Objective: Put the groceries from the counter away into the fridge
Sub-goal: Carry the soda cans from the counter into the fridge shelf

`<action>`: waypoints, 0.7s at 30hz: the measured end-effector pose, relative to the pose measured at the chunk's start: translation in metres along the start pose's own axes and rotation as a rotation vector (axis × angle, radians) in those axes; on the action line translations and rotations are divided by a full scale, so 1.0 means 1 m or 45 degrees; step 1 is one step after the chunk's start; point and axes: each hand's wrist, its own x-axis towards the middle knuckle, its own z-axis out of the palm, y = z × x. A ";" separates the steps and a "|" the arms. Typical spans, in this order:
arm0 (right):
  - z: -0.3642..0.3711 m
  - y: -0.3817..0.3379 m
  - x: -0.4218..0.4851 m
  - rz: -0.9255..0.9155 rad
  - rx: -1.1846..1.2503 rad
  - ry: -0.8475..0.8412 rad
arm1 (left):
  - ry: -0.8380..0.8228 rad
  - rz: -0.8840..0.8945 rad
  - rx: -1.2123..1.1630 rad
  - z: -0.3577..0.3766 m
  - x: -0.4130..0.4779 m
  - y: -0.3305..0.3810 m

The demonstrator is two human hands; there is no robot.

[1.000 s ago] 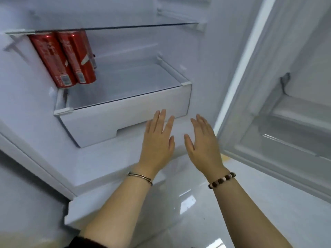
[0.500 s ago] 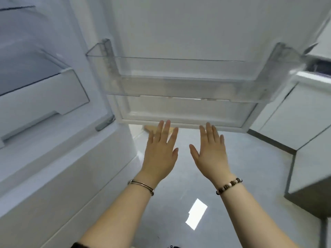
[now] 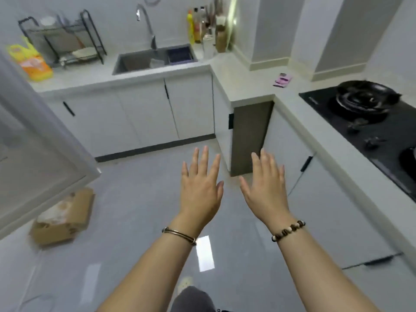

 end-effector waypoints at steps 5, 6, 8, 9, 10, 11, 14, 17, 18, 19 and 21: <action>-0.034 0.106 -0.019 0.327 -0.100 0.119 | -0.038 0.354 -0.200 0.021 0.055 0.113; -0.042 0.126 -0.023 0.389 -0.122 0.135 | -0.053 0.415 -0.240 0.023 0.063 0.137; -0.057 0.166 -0.031 0.505 -0.165 0.164 | -0.080 0.523 -0.305 0.031 0.079 0.183; -0.064 0.184 -0.035 0.561 -0.194 0.179 | -0.080 0.578 -0.331 0.035 0.087 0.204; -0.071 0.203 -0.037 0.620 -0.224 0.194 | -0.076 0.637 -0.347 0.040 0.096 0.225; -0.077 0.220 -0.039 0.680 -0.251 0.209 | -0.071 0.695 -0.353 0.046 0.104 0.246; -0.095 0.266 -0.043 0.846 -0.306 0.227 | -0.113 0.853 -0.382 0.060 0.127 0.305; -0.113 0.306 -0.045 0.979 -0.352 0.237 | -0.133 0.997 -0.433 0.067 0.151 0.358; -0.120 0.318 -0.047 1.022 -0.365 0.248 | -0.146 1.040 -0.453 0.068 0.157 0.375; -0.126 0.329 -0.049 1.066 -0.375 0.258 | -0.158 1.079 -0.476 0.070 0.162 0.392; -0.138 0.351 -0.057 1.159 -0.388 0.277 | -0.169 1.167 -0.528 0.072 0.167 0.425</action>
